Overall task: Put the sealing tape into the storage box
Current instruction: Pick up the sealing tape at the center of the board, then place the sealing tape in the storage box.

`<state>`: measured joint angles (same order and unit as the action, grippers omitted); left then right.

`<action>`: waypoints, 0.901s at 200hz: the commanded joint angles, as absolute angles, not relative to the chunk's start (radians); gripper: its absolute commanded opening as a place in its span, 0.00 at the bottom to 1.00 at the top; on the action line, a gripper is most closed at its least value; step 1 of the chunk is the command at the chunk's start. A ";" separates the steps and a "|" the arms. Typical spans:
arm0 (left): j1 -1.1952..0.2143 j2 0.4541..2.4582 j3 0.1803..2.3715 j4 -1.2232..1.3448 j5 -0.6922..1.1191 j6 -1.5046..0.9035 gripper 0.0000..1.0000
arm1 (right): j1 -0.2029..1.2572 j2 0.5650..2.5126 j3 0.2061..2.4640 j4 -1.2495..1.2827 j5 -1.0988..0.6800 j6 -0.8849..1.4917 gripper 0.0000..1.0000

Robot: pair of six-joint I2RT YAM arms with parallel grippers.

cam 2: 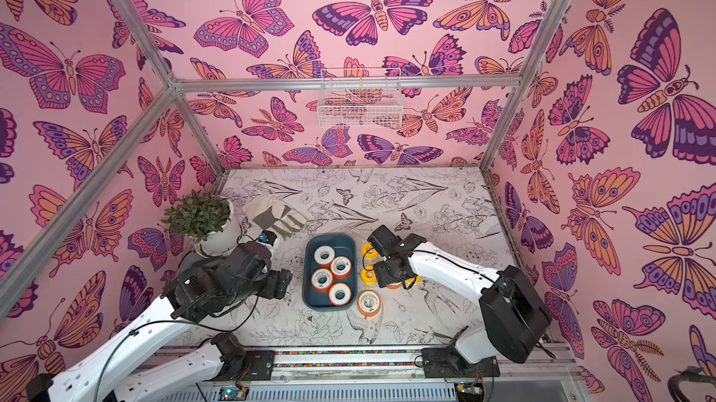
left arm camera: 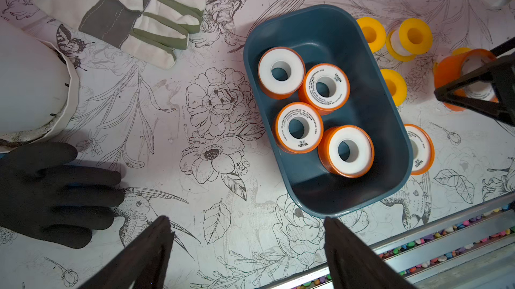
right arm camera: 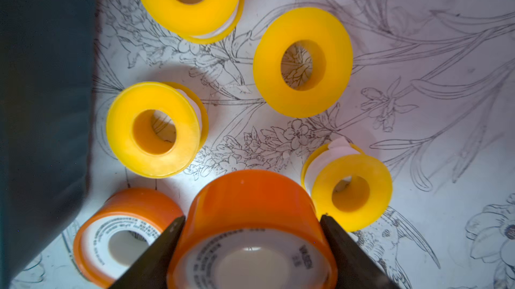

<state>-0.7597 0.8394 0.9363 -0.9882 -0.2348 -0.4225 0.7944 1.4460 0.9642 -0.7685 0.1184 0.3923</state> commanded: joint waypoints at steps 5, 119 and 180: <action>-0.753 0.833 0.923 -0.982 -0.232 -0.408 0.89 | 0.799 1.404 1.034 -0.854 0.172 0.377 0.62; -0.753 0.793 0.920 -0.979 -0.222 -0.405 0.89 | 0.801 1.674 1.447 -0.922 0.065 0.258 0.61; -0.744 0.799 0.920 -0.982 -0.243 -0.408 0.89 | 0.825 1.916 1.761 -0.969 -0.003 0.203 0.61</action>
<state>-0.7547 0.8005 0.9360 -0.9874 -0.2317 -0.4194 0.7979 1.8549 1.6547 -0.9207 0.0429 0.2371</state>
